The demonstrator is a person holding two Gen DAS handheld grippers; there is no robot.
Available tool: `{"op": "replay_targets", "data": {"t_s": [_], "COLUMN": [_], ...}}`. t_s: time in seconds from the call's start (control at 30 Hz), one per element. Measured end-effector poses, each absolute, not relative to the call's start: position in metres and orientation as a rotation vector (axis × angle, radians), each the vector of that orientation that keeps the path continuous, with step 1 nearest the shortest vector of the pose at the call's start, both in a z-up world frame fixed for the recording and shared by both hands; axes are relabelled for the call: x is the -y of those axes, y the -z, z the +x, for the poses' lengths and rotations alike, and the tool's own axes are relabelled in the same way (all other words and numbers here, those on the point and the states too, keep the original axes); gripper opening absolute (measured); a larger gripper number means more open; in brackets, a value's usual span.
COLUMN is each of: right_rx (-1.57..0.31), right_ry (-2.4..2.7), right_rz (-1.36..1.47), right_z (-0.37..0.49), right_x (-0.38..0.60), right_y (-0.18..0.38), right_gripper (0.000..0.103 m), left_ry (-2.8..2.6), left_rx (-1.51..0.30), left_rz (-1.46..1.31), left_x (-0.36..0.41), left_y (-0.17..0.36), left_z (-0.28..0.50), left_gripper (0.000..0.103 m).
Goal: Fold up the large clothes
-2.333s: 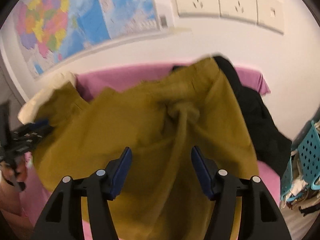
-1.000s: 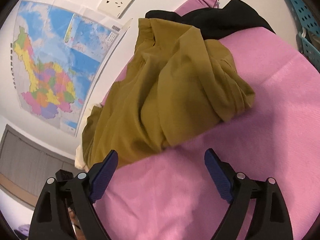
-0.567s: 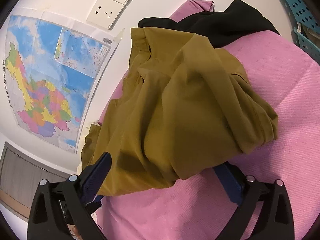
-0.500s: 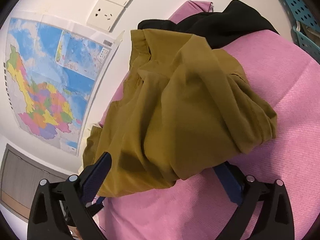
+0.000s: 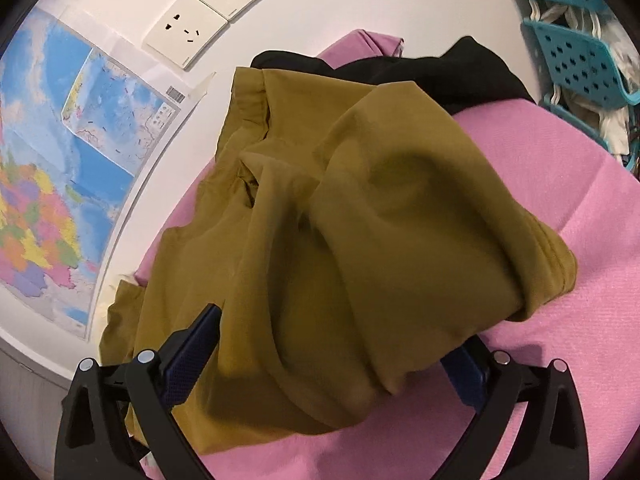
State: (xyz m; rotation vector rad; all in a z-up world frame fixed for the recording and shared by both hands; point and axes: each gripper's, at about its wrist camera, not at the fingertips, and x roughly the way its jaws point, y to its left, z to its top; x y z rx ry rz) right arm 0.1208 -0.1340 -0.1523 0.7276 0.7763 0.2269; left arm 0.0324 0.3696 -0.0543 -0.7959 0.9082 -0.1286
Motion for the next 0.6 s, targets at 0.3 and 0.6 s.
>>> {"op": "replay_targets", "data": {"t_s": [0.3, 0.6], "right_rx": [-0.692, -0.773], "right_ry": [-0.305, -0.278], "right_rz": [0.671, 0.676], "right_z": [0.113, 0.127], "right_x": [0.143, 0.131], "right_y": [0.135, 0.150], "right_gripper": [0.076, 0.098], "left_ry": [0.089, 0.085], "left_rx": [-0.932, -0.953], "left_rz": [-0.716, -0.676], "left_x": [-0.366, -0.363], "left_y": [0.051, 0.050], "left_z": [0.030, 0.035], "left_gripper": [0.058, 0.067]}}
